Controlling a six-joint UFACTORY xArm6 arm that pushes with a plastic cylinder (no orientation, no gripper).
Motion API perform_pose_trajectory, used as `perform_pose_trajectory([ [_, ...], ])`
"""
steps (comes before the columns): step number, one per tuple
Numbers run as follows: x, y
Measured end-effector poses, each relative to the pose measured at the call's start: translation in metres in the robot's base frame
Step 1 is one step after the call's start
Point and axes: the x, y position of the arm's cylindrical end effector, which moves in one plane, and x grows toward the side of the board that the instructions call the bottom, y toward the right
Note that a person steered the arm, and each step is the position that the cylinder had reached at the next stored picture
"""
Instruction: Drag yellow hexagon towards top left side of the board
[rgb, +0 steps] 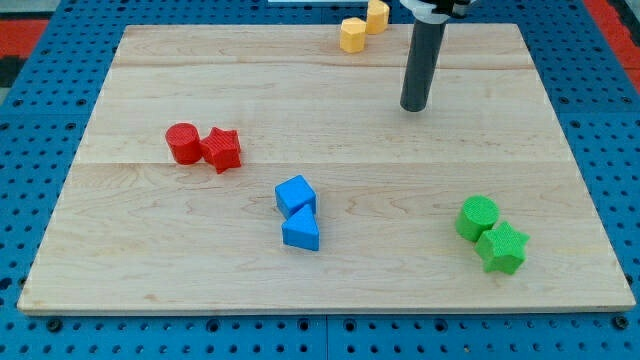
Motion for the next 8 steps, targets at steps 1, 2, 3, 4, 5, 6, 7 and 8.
perform_pose_trajectory([
  [1,-0.025,-0.026],
  [2,-0.047,-0.089],
  [3,-0.057,-0.115],
  [4,-0.099,-0.057],
  [5,-0.133,-0.029],
  [6,-0.141,-0.075],
  [7,-0.131,-0.088],
  [8,-0.138,-0.104],
])
